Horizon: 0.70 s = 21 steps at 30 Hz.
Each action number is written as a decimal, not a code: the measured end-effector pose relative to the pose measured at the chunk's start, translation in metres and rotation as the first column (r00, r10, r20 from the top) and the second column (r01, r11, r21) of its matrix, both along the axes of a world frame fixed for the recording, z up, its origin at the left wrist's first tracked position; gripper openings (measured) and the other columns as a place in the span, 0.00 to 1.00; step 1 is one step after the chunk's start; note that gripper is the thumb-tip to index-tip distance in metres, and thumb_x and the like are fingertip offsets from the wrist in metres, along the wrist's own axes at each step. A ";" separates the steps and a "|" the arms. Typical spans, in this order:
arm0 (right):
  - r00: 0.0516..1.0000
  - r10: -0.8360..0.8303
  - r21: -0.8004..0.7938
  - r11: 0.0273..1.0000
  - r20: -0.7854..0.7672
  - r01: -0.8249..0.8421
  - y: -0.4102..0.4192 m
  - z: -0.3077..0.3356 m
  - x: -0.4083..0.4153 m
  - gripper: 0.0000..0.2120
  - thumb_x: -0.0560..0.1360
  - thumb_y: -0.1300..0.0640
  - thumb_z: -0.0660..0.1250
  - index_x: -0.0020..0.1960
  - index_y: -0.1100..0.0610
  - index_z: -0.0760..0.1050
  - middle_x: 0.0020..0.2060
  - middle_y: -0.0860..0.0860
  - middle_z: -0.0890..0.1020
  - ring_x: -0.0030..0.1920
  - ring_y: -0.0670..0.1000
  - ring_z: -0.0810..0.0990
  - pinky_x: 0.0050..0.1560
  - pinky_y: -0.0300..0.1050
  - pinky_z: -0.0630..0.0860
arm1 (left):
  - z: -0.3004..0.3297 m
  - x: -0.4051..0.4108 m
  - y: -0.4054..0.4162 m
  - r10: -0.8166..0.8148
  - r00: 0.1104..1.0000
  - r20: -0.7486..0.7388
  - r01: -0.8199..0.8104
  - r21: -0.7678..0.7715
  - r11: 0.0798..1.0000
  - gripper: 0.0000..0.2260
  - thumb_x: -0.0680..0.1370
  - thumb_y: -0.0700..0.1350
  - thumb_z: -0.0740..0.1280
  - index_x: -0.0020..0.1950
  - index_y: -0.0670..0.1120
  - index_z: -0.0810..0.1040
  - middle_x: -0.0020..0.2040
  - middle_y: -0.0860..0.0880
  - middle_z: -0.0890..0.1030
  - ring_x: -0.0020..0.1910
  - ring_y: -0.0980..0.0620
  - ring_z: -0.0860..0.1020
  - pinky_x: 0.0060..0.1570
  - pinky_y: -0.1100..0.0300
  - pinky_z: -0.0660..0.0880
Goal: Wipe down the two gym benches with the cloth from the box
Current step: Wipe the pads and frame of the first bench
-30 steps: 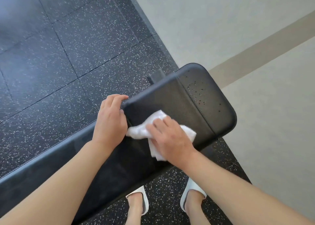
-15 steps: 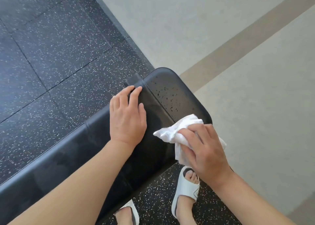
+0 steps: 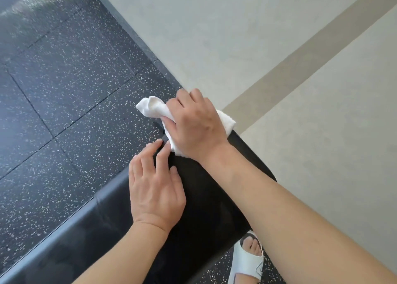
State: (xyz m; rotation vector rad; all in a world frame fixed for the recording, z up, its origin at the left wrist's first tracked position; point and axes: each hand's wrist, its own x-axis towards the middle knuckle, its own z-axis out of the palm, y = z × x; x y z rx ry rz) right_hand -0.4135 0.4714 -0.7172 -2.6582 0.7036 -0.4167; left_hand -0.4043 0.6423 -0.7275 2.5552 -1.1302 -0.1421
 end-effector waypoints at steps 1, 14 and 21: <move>0.999 0.015 0.003 1.000 -0.029 -0.015 -0.002 0.000 0.012 0.11 0.80 0.49 0.64 0.48 0.56 0.77 0.49 0.54 0.79 0.51 0.59 0.75 0.46 0.56 0.72 | 0.000 0.000 0.000 -0.001 1.000 0.004 0.001 -0.003 1.000 0.22 0.80 0.45 0.59 0.72 0.40 0.74 0.72 0.40 0.73 0.69 0.35 0.72 0.72 0.37 0.67; 0.998 0.046 0.060 0.997 -0.046 -0.044 0.037 0.002 -0.200 0.08 0.82 0.56 0.66 0.55 0.57 0.82 0.49 0.53 0.79 0.44 0.57 0.72 0.44 0.55 0.76 | -0.003 0.000 0.001 -0.016 0.999 0.028 0.015 0.030 0.999 0.24 0.80 0.44 0.60 0.76 0.40 0.72 0.73 0.40 0.72 0.72 0.36 0.71 0.76 0.39 0.64; 0.999 -0.038 0.037 0.999 -0.024 0.038 0.008 0.003 -0.108 0.09 0.80 0.55 0.65 0.55 0.58 0.81 0.50 0.57 0.80 0.47 0.61 0.75 0.45 0.59 0.75 | -0.003 0.000 0.002 -0.009 0.999 0.033 0.008 0.030 1.000 0.24 0.80 0.45 0.59 0.75 0.40 0.72 0.73 0.40 0.72 0.69 0.35 0.72 0.73 0.37 0.66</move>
